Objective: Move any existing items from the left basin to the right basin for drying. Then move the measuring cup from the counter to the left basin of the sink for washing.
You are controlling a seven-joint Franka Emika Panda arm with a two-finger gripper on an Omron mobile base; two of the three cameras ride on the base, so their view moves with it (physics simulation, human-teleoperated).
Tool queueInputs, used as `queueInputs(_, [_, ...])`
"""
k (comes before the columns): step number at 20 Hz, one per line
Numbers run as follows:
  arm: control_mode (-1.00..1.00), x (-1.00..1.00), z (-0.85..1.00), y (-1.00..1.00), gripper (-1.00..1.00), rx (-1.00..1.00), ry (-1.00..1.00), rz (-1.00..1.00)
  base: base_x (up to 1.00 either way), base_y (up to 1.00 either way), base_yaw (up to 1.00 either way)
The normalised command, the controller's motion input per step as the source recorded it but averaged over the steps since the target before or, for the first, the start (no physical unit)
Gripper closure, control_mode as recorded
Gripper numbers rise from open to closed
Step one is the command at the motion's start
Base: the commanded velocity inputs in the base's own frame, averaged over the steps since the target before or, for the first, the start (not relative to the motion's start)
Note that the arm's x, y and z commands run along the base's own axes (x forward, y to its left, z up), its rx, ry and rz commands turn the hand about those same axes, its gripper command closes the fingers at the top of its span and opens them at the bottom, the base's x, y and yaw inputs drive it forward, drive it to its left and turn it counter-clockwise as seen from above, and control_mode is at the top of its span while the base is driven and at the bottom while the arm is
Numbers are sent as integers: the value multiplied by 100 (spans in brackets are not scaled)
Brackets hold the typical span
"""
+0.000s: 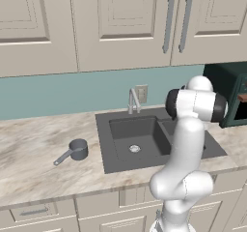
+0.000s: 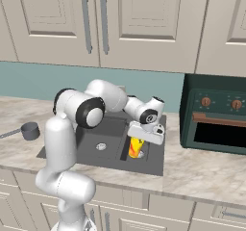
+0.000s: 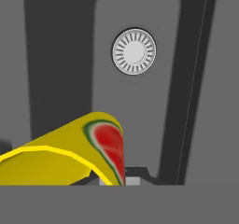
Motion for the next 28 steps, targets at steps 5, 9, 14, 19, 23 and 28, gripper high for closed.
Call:
queueInputs(5, [-100, 1, -16, 3, 100, 1, 0, 0, 0, 0, 0])
queueInputs(9, [-100, 0, -12, 8, 100, 0, 0, 0, 0, 0, 0])
queueInputs(14, [-100, 0, -11, 16, 100, 0, 0, 0, 0, 0, 0])
queueInputs(19, [-100, 0, -12, 22, 100, 0, 0, 0, 0, 0, 0])
queueInputs(23, [-100, 0, -16, 25, 100, 0, 0, 0, 0, 0, 0])
queueInputs(28, [-100, 0, -19, 25, 100, 0, 0, 0, 0, 0, 0])
